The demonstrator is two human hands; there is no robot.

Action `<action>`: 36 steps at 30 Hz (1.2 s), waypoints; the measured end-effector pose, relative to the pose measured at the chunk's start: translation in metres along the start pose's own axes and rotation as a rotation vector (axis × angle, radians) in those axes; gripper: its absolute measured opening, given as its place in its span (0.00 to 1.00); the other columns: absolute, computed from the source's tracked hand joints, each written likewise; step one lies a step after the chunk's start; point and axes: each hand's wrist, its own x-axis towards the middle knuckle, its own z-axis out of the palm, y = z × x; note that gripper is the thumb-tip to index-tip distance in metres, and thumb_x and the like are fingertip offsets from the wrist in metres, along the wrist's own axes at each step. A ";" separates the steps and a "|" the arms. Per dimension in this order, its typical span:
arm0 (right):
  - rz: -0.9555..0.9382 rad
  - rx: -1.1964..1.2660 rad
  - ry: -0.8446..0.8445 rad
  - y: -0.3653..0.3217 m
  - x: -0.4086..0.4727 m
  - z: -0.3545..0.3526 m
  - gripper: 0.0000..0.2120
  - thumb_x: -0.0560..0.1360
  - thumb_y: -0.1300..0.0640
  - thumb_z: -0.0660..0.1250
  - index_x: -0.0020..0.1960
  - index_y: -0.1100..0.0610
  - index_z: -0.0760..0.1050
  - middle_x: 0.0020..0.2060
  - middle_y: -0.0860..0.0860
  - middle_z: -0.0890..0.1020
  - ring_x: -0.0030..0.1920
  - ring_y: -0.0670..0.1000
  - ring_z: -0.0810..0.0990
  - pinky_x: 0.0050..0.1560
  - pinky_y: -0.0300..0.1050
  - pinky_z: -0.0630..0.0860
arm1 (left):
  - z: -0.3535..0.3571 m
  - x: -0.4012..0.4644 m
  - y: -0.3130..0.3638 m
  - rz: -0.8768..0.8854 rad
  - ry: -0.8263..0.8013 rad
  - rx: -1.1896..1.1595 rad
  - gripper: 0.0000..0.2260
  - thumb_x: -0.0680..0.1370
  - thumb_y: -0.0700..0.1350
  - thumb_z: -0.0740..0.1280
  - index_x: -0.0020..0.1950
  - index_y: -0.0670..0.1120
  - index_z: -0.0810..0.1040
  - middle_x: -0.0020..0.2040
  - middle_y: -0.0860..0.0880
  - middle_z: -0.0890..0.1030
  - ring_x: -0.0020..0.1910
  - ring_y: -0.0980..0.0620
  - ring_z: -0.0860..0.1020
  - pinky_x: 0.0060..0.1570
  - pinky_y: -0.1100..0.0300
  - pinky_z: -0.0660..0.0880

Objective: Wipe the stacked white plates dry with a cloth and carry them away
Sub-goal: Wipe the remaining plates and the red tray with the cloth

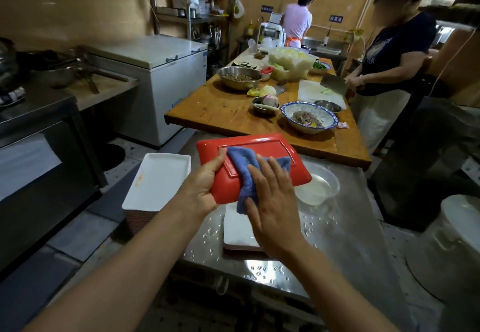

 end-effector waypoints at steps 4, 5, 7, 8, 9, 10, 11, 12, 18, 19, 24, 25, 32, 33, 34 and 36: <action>0.091 0.073 -0.092 -0.033 0.016 0.015 0.30 0.75 0.43 0.47 0.73 0.54 0.62 0.76 0.52 0.57 0.76 0.52 0.50 0.75 0.55 0.48 | -0.005 -0.006 -0.009 0.101 0.002 0.021 0.18 0.79 0.53 0.60 0.59 0.40 0.76 0.50 0.41 0.82 0.44 0.48 0.82 0.44 0.55 0.79; 0.110 0.077 -0.116 -0.036 0.023 0.016 0.30 0.75 0.42 0.46 0.74 0.53 0.60 0.76 0.51 0.55 0.77 0.51 0.48 0.75 0.54 0.46 | -0.008 -0.008 -0.010 0.127 0.010 0.035 0.18 0.79 0.54 0.61 0.58 0.41 0.77 0.50 0.42 0.83 0.44 0.48 0.82 0.43 0.56 0.80; 0.122 0.071 -0.155 -0.039 0.037 0.017 0.29 0.76 0.43 0.47 0.75 0.50 0.57 0.77 0.50 0.52 0.77 0.50 0.46 0.75 0.52 0.45 | -0.013 -0.012 -0.011 0.169 0.015 0.055 0.16 0.78 0.54 0.62 0.53 0.43 0.79 0.44 0.44 0.85 0.40 0.50 0.84 0.36 0.60 0.80; 0.119 0.069 -0.172 -0.039 0.043 0.017 0.29 0.76 0.44 0.48 0.76 0.49 0.56 0.77 0.50 0.50 0.77 0.50 0.45 0.75 0.51 0.44 | -0.015 -0.013 -0.011 0.183 0.022 0.060 0.16 0.78 0.54 0.62 0.51 0.42 0.79 0.43 0.44 0.84 0.40 0.50 0.84 0.35 0.59 0.80; 0.118 0.072 -0.189 -0.037 0.048 0.017 0.27 0.78 0.44 0.50 0.76 0.48 0.55 0.77 0.49 0.50 0.77 0.49 0.45 0.75 0.51 0.43 | -0.018 -0.013 -0.010 0.190 0.032 0.067 0.15 0.77 0.54 0.63 0.49 0.41 0.78 0.43 0.43 0.84 0.41 0.48 0.83 0.37 0.58 0.81; 0.125 0.077 -0.200 -0.033 0.052 0.016 0.26 0.79 0.45 0.51 0.76 0.48 0.54 0.77 0.49 0.49 0.77 0.49 0.44 0.75 0.50 0.43 | -0.021 -0.015 -0.008 0.195 0.039 0.073 0.15 0.77 0.53 0.63 0.48 0.41 0.78 0.44 0.41 0.83 0.41 0.47 0.83 0.38 0.56 0.80; 0.143 0.077 -0.207 -0.027 0.055 0.015 0.25 0.80 0.46 0.53 0.76 0.48 0.54 0.77 0.49 0.50 0.77 0.50 0.44 0.75 0.49 0.42 | -0.025 -0.016 -0.006 0.203 0.043 0.068 0.15 0.78 0.53 0.62 0.48 0.41 0.77 0.42 0.42 0.83 0.38 0.47 0.83 0.36 0.55 0.80; 0.171 0.065 -0.211 -0.019 0.058 0.012 0.25 0.81 0.47 0.53 0.76 0.48 0.54 0.77 0.50 0.50 0.77 0.50 0.44 0.75 0.49 0.43 | -0.030 -0.018 -0.004 0.214 0.047 0.057 0.14 0.78 0.53 0.62 0.48 0.42 0.78 0.39 0.43 0.84 0.35 0.47 0.83 0.33 0.54 0.81; 0.376 0.220 -0.215 0.010 0.054 0.004 0.23 0.81 0.52 0.54 0.75 0.55 0.57 0.72 0.57 0.62 0.71 0.55 0.61 0.69 0.46 0.57 | -0.062 -0.019 0.004 0.214 0.056 0.040 0.13 0.76 0.53 0.65 0.48 0.44 0.79 0.41 0.43 0.85 0.38 0.45 0.84 0.44 0.44 0.80; 0.413 0.268 -0.201 0.011 0.052 0.006 0.22 0.81 0.53 0.54 0.74 0.56 0.59 0.68 0.58 0.67 0.68 0.56 0.65 0.63 0.43 0.61 | -0.067 -0.019 0.006 0.201 0.047 0.024 0.13 0.76 0.52 0.65 0.48 0.44 0.80 0.42 0.43 0.85 0.39 0.45 0.84 0.44 0.44 0.80; 0.514 0.401 -0.156 0.010 0.049 0.014 0.13 0.82 0.56 0.53 0.61 0.61 0.68 0.56 0.63 0.75 0.53 0.62 0.75 0.45 0.44 0.65 | -0.088 -0.024 0.013 0.181 0.041 -0.008 0.10 0.75 0.52 0.66 0.47 0.46 0.81 0.44 0.43 0.85 0.40 0.44 0.84 0.39 0.42 0.80; 0.520 0.409 -0.151 0.009 0.050 0.016 0.13 0.82 0.57 0.52 0.60 0.62 0.69 0.57 0.63 0.75 0.54 0.63 0.75 0.49 0.47 0.68 | -0.092 -0.025 0.014 0.177 0.042 -0.014 0.10 0.76 0.51 0.65 0.48 0.47 0.81 0.44 0.43 0.85 0.40 0.44 0.84 0.39 0.41 0.79; 0.721 0.685 -0.142 0.003 0.068 0.024 0.14 0.81 0.58 0.54 0.57 0.59 0.76 0.50 0.59 0.82 0.51 0.57 0.80 0.53 0.52 0.77 | -0.114 -0.039 0.027 0.138 0.052 -0.014 0.11 0.78 0.50 0.63 0.56 0.47 0.78 0.49 0.41 0.83 0.41 0.43 0.83 0.38 0.44 0.80; 0.736 0.704 -0.155 0.002 0.068 0.027 0.14 0.81 0.59 0.54 0.57 0.58 0.77 0.48 0.58 0.82 0.49 0.56 0.81 0.48 0.50 0.78 | -0.118 -0.041 0.031 0.158 0.054 -0.002 0.10 0.77 0.49 0.63 0.56 0.47 0.77 0.49 0.40 0.83 0.41 0.43 0.83 0.37 0.44 0.80; 0.759 0.701 -0.166 0.001 0.067 0.029 0.13 0.81 0.59 0.54 0.55 0.57 0.77 0.48 0.58 0.82 0.48 0.56 0.81 0.44 0.48 0.78 | -0.122 -0.043 0.036 0.186 0.054 0.008 0.10 0.76 0.48 0.64 0.56 0.47 0.77 0.48 0.40 0.83 0.42 0.43 0.84 0.37 0.44 0.81; 0.789 0.715 -0.178 0.000 0.062 0.033 0.13 0.81 0.58 0.54 0.54 0.55 0.77 0.45 0.56 0.83 0.44 0.55 0.81 0.43 0.48 0.77 | -0.130 -0.047 0.050 0.269 0.044 0.055 0.13 0.72 0.48 0.67 0.55 0.46 0.77 0.47 0.41 0.84 0.44 0.43 0.84 0.35 0.47 0.81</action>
